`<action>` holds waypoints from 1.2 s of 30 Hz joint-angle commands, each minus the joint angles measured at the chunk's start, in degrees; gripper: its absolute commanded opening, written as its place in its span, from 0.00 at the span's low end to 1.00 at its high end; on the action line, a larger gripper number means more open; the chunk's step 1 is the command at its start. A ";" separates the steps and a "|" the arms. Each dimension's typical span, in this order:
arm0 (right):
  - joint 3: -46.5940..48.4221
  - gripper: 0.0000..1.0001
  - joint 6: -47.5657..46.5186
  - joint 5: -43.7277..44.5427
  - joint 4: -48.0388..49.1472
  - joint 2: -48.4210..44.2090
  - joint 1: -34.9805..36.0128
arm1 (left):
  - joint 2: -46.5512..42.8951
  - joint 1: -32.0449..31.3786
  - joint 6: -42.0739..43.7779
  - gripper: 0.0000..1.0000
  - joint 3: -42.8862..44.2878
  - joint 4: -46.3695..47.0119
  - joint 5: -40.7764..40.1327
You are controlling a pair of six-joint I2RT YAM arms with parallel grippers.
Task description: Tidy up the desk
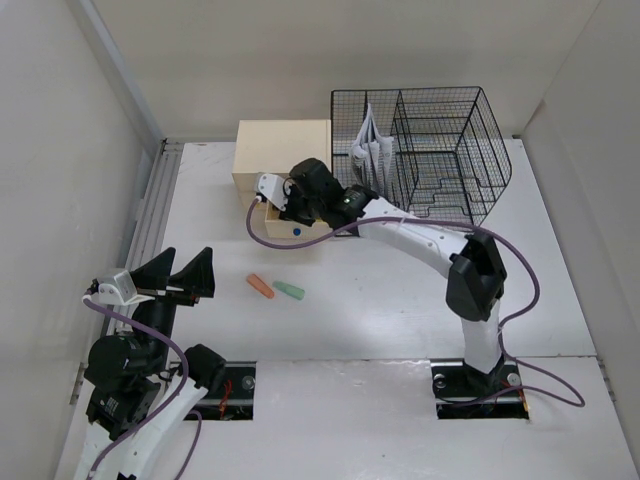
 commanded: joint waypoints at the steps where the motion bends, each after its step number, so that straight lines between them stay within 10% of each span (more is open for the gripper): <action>1: -2.36 0.00 2.51 5.56 9.67 -5.86 0.78 | -10.47 0.28 0.57 0.89 -0.27 2.67 -0.30; 15: 14.50 0.00 -8.56 -31.62 -20.99 5.20 0.78 | -10.47 0.28 0.57 0.89 -0.27 2.67 -0.30; 36: 9.41 0.00 5.85 18.45 2.03 9.60 1.40 | -10.47 0.28 0.57 0.89 -0.27 2.67 -0.30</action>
